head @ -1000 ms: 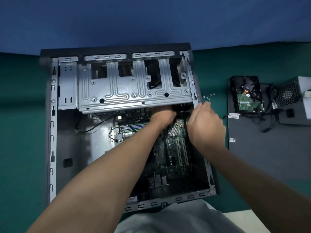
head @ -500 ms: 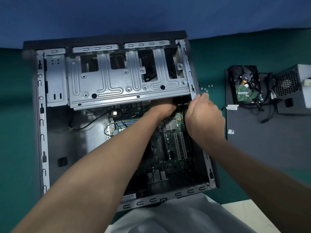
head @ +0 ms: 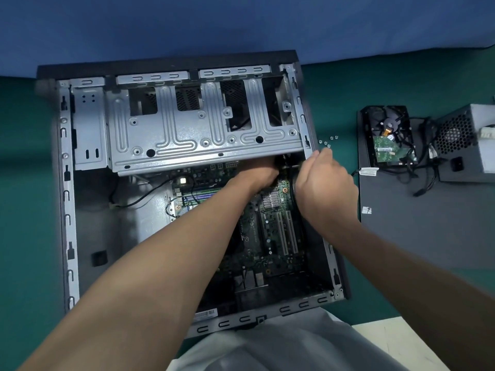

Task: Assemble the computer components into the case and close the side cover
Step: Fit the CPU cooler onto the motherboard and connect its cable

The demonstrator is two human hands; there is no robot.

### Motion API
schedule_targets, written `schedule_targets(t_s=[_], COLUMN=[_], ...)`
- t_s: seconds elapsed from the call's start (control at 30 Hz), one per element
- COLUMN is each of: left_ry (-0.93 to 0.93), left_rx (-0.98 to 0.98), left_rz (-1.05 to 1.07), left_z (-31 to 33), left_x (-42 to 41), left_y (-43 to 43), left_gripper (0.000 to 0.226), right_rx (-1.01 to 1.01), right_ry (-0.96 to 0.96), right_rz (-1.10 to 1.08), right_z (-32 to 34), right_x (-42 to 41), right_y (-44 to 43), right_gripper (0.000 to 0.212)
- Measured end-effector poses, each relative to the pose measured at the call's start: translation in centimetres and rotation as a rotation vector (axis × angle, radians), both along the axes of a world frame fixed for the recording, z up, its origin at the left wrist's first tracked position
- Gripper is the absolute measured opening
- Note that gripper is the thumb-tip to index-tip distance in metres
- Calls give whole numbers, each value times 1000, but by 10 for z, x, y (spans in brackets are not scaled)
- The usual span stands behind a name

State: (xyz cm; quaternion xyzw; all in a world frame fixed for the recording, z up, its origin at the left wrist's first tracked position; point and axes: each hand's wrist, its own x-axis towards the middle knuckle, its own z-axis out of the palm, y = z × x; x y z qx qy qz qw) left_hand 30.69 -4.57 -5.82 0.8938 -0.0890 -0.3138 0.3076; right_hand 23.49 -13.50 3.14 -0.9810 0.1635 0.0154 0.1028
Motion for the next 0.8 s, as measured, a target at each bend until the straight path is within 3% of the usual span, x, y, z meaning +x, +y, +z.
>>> schedule_targets(t_s=[0.13, 0.3, 0.57, 0.8], left_ry=[-33, -65, -19, -10], left_rx=[8, -21, -55, -164], left_rz=[9, 1, -13, 17], left_z=[-3, -3, -10, -18], left_x=[1, 1, 5, 12], left_y=[1, 1, -1, -2], left_gripper=[15, 26, 12, 22], right_rx=[5, -11, -17, 16], right_ry=[-1, -7, -8, -2], right_rz=[-2, -6, -8, -11], right_z=[0, -1, -2, -1], right_x=[0, 0, 1, 2], right_y=[0, 0, 0, -1], right_gripper=[24, 23, 23, 24])
